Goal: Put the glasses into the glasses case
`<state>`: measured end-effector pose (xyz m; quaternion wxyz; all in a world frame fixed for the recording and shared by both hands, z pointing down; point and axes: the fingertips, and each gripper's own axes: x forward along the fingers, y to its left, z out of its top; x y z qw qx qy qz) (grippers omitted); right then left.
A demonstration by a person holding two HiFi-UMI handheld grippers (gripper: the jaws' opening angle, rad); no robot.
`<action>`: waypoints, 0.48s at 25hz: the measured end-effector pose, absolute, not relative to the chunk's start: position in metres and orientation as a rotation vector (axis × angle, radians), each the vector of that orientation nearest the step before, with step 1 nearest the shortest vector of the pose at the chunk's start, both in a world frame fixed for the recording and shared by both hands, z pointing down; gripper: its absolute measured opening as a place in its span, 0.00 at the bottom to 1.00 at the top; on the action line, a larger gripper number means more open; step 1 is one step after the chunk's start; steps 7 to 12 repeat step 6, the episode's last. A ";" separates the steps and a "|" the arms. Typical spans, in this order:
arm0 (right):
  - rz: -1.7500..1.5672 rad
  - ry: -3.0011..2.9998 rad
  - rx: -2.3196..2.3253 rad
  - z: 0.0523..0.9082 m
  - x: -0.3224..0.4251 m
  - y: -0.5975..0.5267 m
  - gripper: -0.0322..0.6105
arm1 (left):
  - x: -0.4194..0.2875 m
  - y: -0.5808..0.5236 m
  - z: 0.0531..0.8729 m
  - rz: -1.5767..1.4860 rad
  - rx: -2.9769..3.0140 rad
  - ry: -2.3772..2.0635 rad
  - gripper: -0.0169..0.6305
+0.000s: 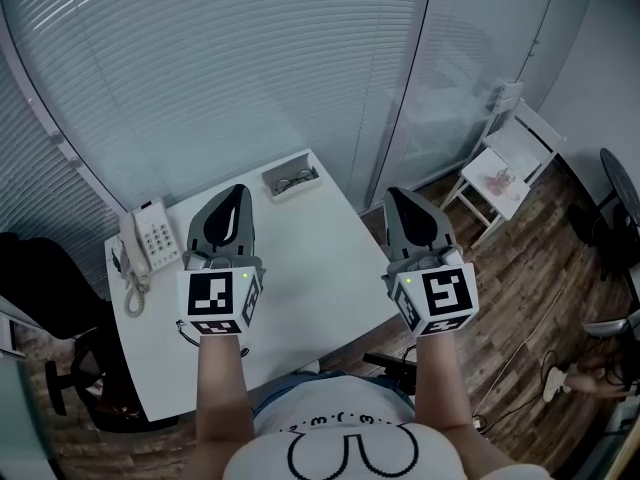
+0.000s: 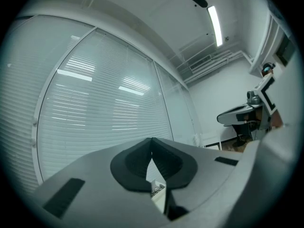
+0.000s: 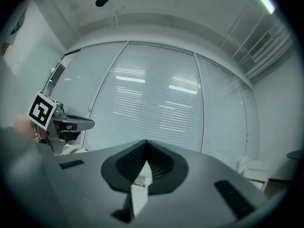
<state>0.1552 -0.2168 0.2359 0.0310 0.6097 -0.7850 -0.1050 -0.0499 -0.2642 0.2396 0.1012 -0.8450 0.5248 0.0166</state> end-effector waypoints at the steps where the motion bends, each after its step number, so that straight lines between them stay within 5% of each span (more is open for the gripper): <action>1: -0.317 -2.417 1.882 0.236 0.157 -0.217 0.06 | -0.050 -0.264 0.239 0.049 -2.494 1.552 0.05; 12: -0.242 -2.428 1.929 0.233 0.167 -0.221 0.06 | -0.047 -0.265 0.235 0.041 -2.488 1.550 0.05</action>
